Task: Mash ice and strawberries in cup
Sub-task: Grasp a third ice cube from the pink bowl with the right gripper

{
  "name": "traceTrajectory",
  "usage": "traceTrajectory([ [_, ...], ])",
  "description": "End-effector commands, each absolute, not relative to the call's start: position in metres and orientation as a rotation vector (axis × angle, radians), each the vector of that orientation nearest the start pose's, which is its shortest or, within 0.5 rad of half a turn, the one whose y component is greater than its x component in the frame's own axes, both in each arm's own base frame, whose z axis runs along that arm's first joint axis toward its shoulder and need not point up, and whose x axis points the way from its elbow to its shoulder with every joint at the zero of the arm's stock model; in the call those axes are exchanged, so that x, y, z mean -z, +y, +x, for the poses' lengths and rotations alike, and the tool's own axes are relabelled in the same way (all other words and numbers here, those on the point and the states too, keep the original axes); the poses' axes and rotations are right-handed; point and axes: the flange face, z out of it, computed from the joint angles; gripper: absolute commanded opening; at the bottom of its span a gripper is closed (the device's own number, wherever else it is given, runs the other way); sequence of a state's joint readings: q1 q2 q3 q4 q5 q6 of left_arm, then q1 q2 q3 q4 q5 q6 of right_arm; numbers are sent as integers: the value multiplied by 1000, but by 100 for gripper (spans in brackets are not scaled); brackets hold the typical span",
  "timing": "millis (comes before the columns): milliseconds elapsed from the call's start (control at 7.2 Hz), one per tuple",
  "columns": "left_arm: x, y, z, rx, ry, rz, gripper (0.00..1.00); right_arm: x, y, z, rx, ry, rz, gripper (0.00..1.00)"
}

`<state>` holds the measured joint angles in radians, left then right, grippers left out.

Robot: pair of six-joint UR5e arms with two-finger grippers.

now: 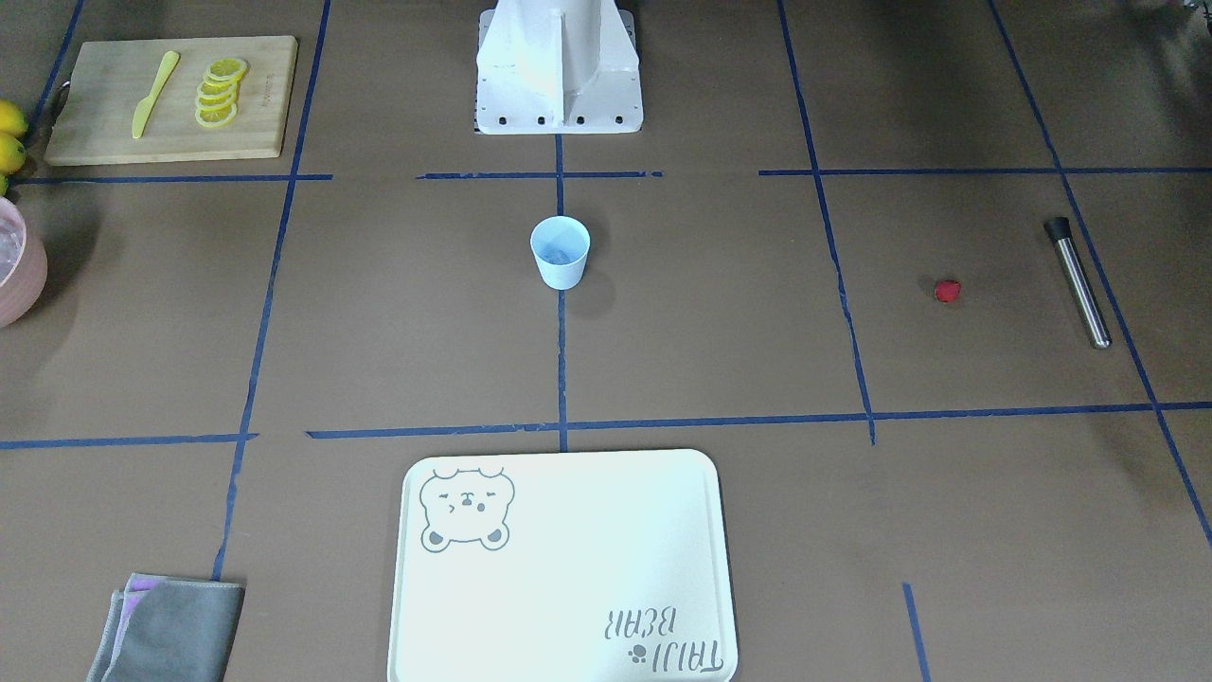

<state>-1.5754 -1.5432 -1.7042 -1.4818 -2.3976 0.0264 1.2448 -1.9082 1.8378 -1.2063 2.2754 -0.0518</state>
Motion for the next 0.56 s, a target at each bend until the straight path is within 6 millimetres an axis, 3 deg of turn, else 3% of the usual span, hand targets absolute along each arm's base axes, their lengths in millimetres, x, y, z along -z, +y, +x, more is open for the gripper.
traceTrajectory([
  [0,-610,-479,-62,-28,826,31,100,-593,-395,-47,441,-760,265,2],
  [417,-610,-479,-62,-28,826,31,100,-471,-484,-81,370,-800,220,0],
])
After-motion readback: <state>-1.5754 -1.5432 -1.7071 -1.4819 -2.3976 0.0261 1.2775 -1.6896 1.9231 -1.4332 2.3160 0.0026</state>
